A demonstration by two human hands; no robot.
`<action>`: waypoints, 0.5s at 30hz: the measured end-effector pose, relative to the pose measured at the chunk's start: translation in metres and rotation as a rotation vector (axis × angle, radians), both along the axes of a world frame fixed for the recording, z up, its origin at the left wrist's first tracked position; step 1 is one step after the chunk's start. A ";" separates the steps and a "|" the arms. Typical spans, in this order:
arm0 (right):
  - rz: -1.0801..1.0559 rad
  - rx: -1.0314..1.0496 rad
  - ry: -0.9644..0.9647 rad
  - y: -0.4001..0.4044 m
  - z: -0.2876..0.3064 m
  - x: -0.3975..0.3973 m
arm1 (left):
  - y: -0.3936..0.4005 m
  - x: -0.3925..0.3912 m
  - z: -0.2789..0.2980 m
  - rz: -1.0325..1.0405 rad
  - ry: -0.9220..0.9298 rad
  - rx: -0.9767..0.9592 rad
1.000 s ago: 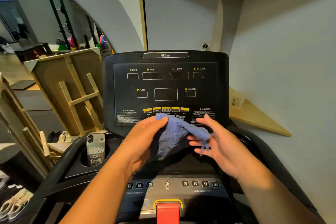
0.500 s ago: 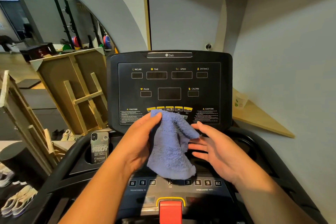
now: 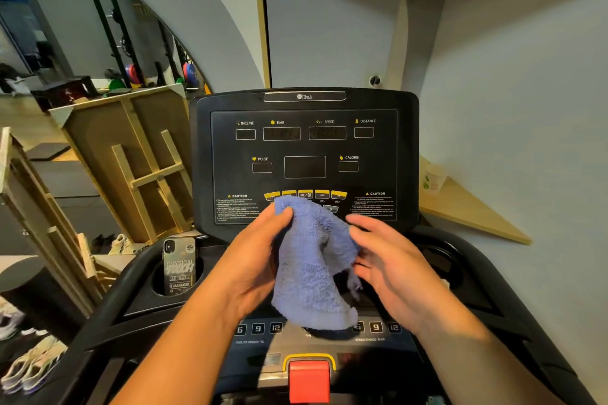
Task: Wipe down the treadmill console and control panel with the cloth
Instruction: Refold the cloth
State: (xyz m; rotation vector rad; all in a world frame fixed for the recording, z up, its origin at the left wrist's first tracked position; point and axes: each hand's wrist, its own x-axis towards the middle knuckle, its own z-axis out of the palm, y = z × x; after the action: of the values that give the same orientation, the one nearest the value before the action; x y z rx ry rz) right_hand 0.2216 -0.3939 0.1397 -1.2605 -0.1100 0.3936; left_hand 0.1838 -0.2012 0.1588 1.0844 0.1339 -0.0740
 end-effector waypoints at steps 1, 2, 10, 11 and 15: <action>-0.006 0.002 -0.037 -0.002 0.003 0.000 | 0.001 0.001 0.000 0.011 -0.003 0.055; -0.023 -0.018 -0.080 -0.004 0.005 0.001 | 0.002 0.001 -0.001 0.038 -0.003 0.142; -0.118 -0.594 -0.435 -0.010 -0.001 0.006 | 0.015 0.001 -0.019 0.246 -0.094 0.809; -0.129 -0.685 -0.508 -0.009 -0.003 0.005 | 0.017 0.001 -0.021 0.234 -0.128 0.895; -0.071 -0.996 -0.712 -0.004 -0.005 0.001 | 0.024 -0.004 -0.024 0.135 -0.240 1.343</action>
State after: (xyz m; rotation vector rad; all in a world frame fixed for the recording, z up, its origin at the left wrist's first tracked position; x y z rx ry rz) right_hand 0.2226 -0.3976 0.1344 -2.3445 -0.5160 -0.1246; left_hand 0.1803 -0.1771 0.1352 2.4045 0.0222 0.3182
